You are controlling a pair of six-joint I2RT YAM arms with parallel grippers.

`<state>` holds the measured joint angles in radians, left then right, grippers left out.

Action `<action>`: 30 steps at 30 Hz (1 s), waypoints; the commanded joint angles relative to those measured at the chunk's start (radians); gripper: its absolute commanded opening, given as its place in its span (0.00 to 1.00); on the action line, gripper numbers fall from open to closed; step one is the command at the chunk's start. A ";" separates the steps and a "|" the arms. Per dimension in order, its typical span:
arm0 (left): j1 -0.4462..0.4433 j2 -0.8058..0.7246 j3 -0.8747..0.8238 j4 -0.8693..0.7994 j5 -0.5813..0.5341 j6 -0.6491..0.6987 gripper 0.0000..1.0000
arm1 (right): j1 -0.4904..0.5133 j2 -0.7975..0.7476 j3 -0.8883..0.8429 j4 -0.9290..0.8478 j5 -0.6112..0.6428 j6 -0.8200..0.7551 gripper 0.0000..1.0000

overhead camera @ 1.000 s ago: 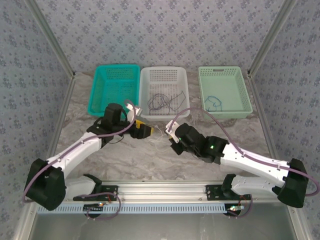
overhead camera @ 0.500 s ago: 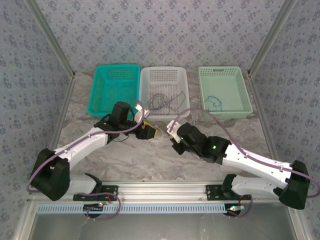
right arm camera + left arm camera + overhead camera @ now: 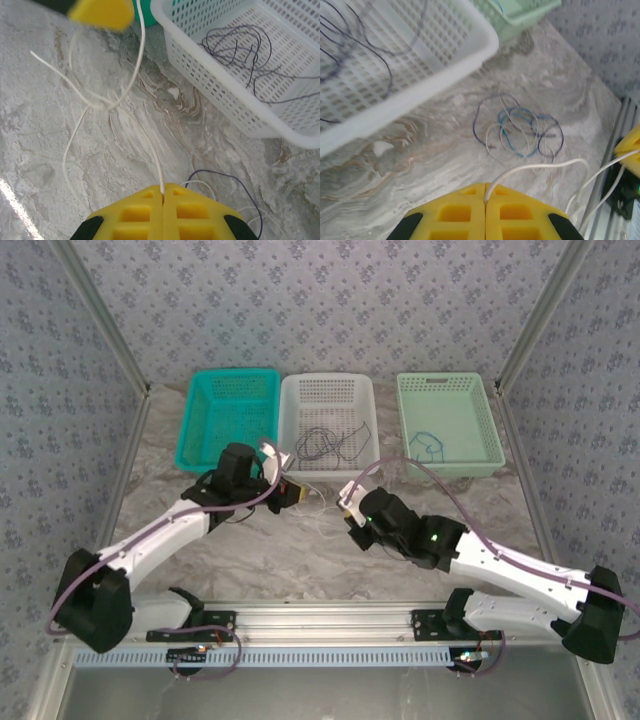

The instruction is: Untangle the cables

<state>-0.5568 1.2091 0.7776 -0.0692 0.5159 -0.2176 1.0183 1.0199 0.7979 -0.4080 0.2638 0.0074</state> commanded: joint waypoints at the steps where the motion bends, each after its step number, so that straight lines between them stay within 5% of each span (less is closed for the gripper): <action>1: -0.003 -0.095 -0.028 0.099 -0.109 -0.054 0.04 | -0.007 0.003 -0.034 0.009 0.020 0.076 0.00; 8: -0.002 -0.210 -0.088 0.179 -0.163 -0.108 0.03 | -0.035 0.029 -0.109 0.117 0.042 0.301 0.00; 18: -0.003 -0.322 -0.159 0.342 -0.190 -0.176 0.03 | -0.078 0.109 -0.209 0.357 -0.084 0.648 0.00; 25: -0.004 -0.378 -0.152 0.335 -0.183 -0.181 0.03 | -0.110 0.178 -0.222 0.396 -0.187 0.696 0.02; 28: -0.013 -0.369 -0.150 0.341 -0.171 -0.184 0.03 | -0.099 0.210 -0.180 0.377 -0.213 0.662 0.14; 30: -0.019 -0.364 -0.148 0.338 -0.172 -0.178 0.03 | -0.088 0.212 -0.144 0.330 -0.192 0.631 0.40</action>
<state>-0.5720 0.8616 0.5919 0.1913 0.3653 -0.3912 0.9241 1.2163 0.6147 0.0437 0.0589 0.6548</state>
